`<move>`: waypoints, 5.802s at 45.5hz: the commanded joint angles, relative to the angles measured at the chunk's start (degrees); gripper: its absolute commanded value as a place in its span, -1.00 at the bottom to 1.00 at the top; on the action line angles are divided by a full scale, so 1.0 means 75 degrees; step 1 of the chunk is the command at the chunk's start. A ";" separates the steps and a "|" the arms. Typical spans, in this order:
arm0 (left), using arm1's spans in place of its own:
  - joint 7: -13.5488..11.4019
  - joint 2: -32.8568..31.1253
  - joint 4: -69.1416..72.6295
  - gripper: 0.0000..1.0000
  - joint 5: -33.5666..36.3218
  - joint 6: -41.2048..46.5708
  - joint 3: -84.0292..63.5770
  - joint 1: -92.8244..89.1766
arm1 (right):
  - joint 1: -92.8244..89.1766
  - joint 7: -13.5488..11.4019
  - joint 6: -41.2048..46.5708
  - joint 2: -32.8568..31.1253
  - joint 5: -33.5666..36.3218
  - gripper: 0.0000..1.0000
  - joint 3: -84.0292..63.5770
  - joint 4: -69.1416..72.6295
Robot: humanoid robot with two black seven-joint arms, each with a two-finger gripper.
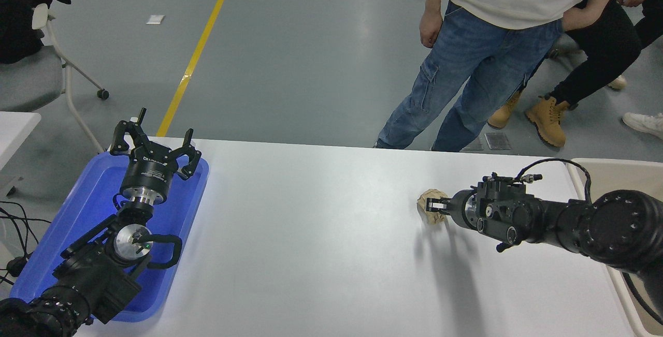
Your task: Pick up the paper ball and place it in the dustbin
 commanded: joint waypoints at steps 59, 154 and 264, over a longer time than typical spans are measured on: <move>0.0001 0.0000 0.0000 1.00 -0.0007 0.0000 0.0000 0.0007 | 0.7347 -0.0005 0.4451 -0.3957 -0.0422 -1.00 -0.2503 0.4895; 0.0001 0.0000 0.0000 1.00 -0.0007 0.0000 0.0000 -0.0005 | -0.2354 -0.0052 0.0584 -0.4919 0.0128 -1.00 0.3004 -0.2803; -0.0010 0.0000 0.0000 1.00 -0.0007 0.0000 0.0000 0.0007 | -0.2718 0.0217 -0.0565 -0.3676 0.1090 1.00 1.2236 -0.0766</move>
